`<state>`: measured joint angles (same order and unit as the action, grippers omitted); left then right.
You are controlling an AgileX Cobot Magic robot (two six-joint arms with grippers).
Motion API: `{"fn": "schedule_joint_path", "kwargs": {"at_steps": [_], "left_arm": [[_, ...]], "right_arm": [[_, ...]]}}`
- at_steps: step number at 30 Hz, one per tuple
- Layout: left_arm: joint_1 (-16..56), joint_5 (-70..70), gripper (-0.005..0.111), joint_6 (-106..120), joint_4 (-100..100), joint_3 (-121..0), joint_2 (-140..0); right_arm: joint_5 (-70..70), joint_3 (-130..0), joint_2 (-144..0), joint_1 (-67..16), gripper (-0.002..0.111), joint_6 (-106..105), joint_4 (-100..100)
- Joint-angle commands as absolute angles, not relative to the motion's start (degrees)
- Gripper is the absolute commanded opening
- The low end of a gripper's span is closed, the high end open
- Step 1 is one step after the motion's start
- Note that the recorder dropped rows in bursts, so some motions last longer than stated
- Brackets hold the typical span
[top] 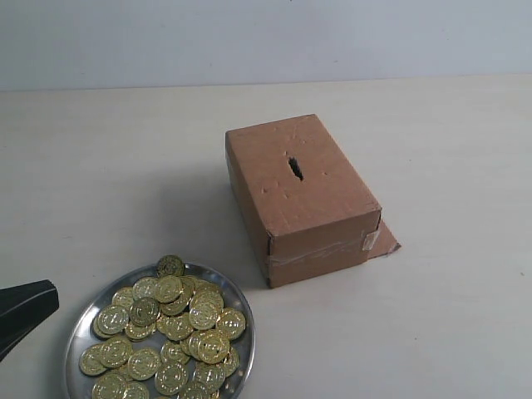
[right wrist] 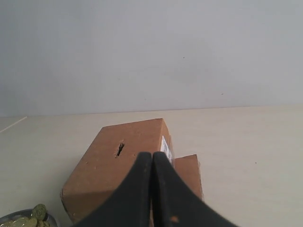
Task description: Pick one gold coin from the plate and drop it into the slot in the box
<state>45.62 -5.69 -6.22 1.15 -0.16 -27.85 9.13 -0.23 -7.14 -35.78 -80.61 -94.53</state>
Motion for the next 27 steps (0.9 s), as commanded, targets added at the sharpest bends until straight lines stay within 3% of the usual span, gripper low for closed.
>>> {"fn": "schedule_joint_path", "kwargs": {"at_steps": [1, 8, 17, 22, 27], "left_arm": [[45.6, -5.8, 0.0, -6.2, 1.7, 0.0, -27.5], [45.6, -5.8, 0.0, -6.2, 1.7, 0.0, -27.5], [45.6, -5.8, 0.0, -6.2, 1.7, 0.0, -27.5], [45.6, -5.8, 0.0, -6.2, 1.7, 0.0, -27.5], [45.6, -5.8, 0.0, -6.2, 1.7, 0.0, -27.5]], "right_arm": [[8.7, 0.0, -6.9, -36.0, 0.0, -80.7, -94.5], [8.9, 0.0, -6.7, -35.6, 0.0, -80.7, -94.5], [8.5, 0.0, -3.8, -13.9, 0.0, -85.2, -92.5], [8.5, 0.0, -0.1, -8.0, 0.0, -85.3, -92.5], [8.4, 0.0, 0.0, -7.6, 0.0, -85.4, -91.3]]}}
